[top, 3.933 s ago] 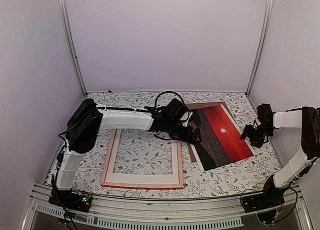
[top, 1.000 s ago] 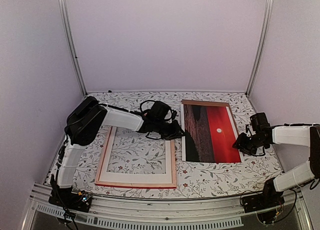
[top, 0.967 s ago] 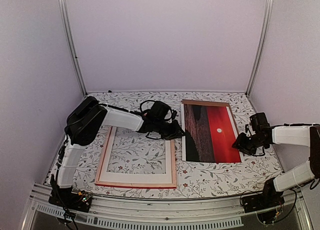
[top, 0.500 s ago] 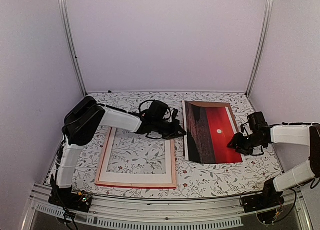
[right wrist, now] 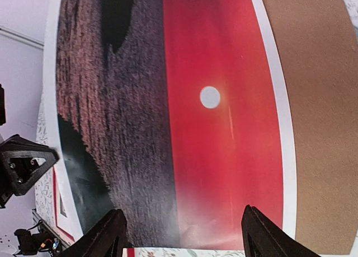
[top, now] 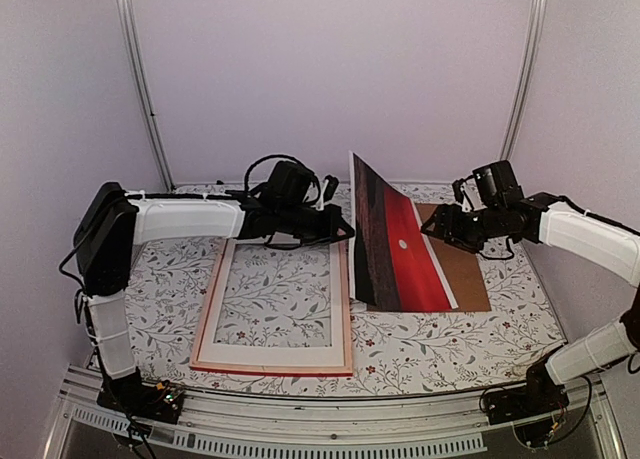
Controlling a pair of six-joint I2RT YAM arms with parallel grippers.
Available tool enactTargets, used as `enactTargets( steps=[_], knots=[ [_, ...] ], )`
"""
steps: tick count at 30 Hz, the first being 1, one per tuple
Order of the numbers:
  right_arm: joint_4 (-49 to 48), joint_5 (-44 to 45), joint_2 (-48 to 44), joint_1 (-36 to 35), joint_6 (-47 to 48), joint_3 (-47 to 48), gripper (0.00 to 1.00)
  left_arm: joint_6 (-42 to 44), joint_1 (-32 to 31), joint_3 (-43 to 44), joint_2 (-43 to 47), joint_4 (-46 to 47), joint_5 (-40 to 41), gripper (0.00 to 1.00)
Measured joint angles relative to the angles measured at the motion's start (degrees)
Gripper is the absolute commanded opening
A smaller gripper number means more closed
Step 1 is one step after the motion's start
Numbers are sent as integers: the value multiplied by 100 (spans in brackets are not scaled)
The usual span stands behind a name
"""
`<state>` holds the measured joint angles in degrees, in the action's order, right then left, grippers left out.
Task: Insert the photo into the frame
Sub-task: Turn over the photo.
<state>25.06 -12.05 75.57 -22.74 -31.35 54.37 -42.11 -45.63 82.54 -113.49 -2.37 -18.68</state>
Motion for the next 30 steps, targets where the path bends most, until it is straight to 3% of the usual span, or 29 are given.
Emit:
enactTargets(
  steps=[6,14,22,30],
  knots=[
    [107,127,922,-719,-192,1696,83,402,22,-212,632,-675,446,0],
    [365,236,2374,-1408,-238,4127,83,870,37,35,1261,-1950,1093,0],
    [769,190,3130,-1707,-258,5331,84,1331,90,925,1843,-2920,1674,0],
    [813,136,3158,-1891,-363,5668,84,1456,92,1169,1928,-3294,1792,0]
  ],
)
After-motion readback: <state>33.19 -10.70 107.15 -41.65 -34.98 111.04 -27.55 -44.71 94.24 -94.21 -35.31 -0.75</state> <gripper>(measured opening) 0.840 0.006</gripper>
